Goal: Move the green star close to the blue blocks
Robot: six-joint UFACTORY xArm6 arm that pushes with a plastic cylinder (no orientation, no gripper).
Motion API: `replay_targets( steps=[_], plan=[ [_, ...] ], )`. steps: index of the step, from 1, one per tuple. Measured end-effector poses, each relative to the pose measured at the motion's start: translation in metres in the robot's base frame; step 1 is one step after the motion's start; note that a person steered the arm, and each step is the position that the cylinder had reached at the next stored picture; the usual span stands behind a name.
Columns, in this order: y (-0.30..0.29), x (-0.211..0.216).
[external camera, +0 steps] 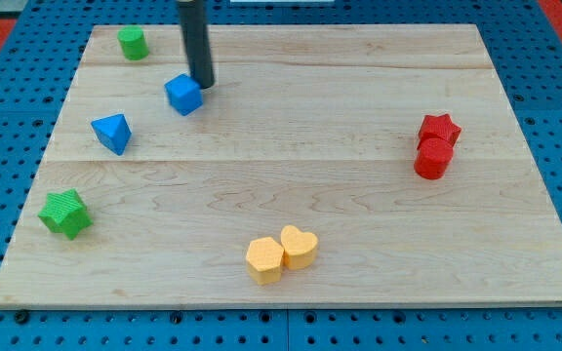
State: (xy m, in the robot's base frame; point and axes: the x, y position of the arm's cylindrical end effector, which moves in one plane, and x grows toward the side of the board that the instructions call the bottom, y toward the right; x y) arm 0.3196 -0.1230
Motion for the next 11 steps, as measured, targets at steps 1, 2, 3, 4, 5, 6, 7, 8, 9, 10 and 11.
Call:
replay_targets(
  steps=[1,2,3,4,5,6,7,8,9,10,11],
  plan=[
    [-0.027,0.025],
    [-0.027,0.052],
    [-0.015,0.055],
    [0.014,0.08],
    [0.034,0.177],
    [0.003,0.246],
    [-0.047,0.273],
    [-0.082,0.273],
    [-0.104,0.265],
    [-0.098,0.245],
    [-0.122,0.239]
  ],
)
